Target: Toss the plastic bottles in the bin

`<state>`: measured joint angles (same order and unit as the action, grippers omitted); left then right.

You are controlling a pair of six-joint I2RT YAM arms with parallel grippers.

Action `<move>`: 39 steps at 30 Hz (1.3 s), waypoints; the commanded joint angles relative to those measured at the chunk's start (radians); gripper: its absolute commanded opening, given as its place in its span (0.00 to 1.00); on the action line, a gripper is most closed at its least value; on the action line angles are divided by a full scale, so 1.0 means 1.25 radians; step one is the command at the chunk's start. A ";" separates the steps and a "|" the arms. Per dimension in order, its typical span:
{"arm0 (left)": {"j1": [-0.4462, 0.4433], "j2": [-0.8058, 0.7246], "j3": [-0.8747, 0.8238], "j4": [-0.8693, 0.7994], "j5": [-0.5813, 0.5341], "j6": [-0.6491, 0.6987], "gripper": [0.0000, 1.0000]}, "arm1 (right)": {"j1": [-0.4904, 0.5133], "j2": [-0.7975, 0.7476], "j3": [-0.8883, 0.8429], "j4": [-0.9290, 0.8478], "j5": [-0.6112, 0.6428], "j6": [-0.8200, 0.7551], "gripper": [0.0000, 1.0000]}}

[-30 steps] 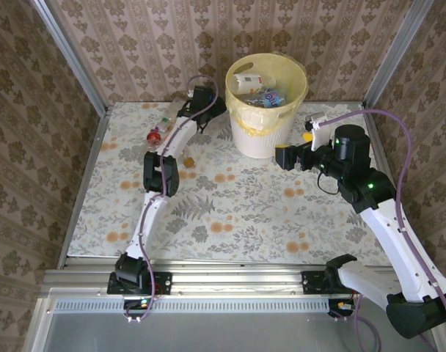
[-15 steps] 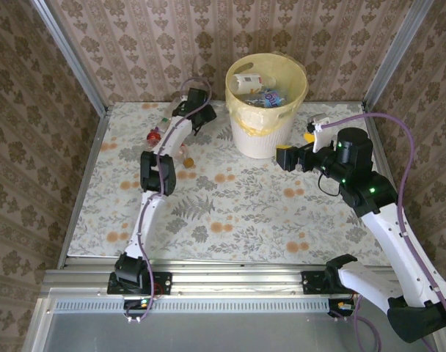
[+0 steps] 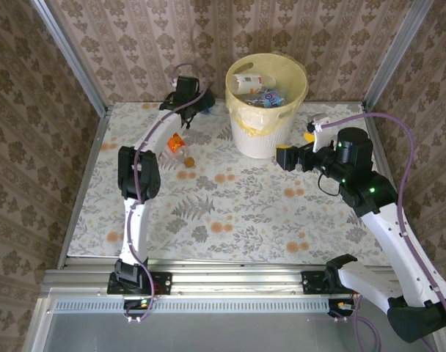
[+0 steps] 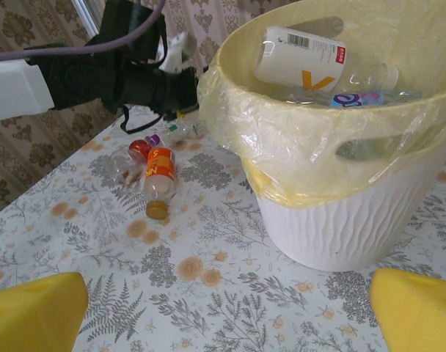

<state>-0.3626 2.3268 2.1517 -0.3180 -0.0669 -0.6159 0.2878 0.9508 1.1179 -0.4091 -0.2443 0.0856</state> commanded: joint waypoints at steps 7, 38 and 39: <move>-0.001 0.235 0.278 0.161 0.168 -0.110 0.81 | 0.000 0.003 -0.001 0.007 0.004 0.000 1.00; -0.037 0.443 0.370 0.476 0.317 -0.322 0.83 | -0.001 0.038 -0.012 0.014 0.007 0.003 1.00; -0.039 0.456 0.387 0.476 0.322 -0.333 0.84 | 0.000 0.038 -0.012 0.013 0.009 0.003 1.00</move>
<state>-0.3927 2.8445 2.5877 0.2104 0.2955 -0.9771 0.2878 0.9955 1.1168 -0.4065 -0.2436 0.0856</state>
